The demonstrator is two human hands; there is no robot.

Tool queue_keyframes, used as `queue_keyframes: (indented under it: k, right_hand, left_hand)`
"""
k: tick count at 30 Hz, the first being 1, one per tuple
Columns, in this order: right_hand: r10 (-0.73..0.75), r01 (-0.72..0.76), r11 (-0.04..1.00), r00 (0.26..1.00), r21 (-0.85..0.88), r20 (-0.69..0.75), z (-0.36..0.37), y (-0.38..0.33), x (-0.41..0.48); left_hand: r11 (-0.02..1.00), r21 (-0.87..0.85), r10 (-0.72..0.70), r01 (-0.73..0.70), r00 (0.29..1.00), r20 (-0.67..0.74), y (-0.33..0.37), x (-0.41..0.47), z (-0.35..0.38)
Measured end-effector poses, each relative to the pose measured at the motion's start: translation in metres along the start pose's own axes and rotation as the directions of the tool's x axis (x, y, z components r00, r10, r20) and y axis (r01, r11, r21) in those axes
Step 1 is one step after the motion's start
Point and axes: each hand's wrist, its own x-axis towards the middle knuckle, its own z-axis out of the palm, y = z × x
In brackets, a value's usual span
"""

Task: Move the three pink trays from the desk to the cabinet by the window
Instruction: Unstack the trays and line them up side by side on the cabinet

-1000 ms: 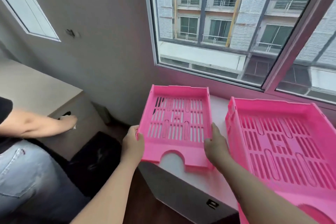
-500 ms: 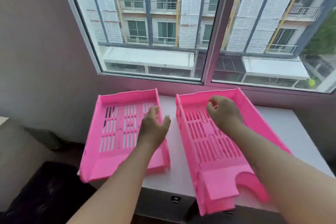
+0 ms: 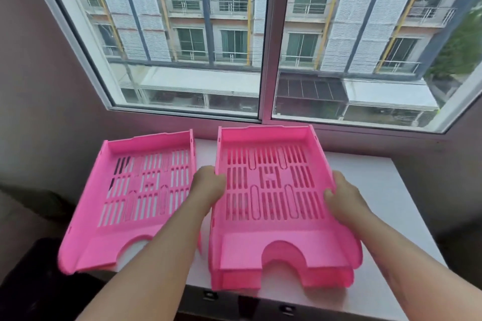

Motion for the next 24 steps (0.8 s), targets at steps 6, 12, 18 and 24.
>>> queue_keyframes:
  k: [6,12,18,24]
  right_hand:
    - [0.049,-0.042,0.997,0.994,0.067,-0.095,0.025,-0.024,0.009]
    - [0.094,-0.081,0.988,0.99,0.129,-0.102,0.02,-0.034,0.011]
    - [0.15,-0.12,0.979,0.97,0.164,-0.189,-0.013,-0.018,-0.007]
    - [0.25,-0.209,0.965,0.915,0.159,-0.317,-0.067,0.039,-0.035]
  left_hand:
    - [0.994,0.061,0.091,-0.09,0.996,-0.022,0.007,0.045,-0.013]
    - [0.988,0.022,0.153,-0.154,0.988,0.03,0.014,0.057,-0.014]
    - [0.919,0.127,0.361,-0.374,0.926,0.113,0.049,0.048,-0.01]
    - [0.855,0.1,0.465,-0.508,0.838,0.286,0.087,0.022,0.054]
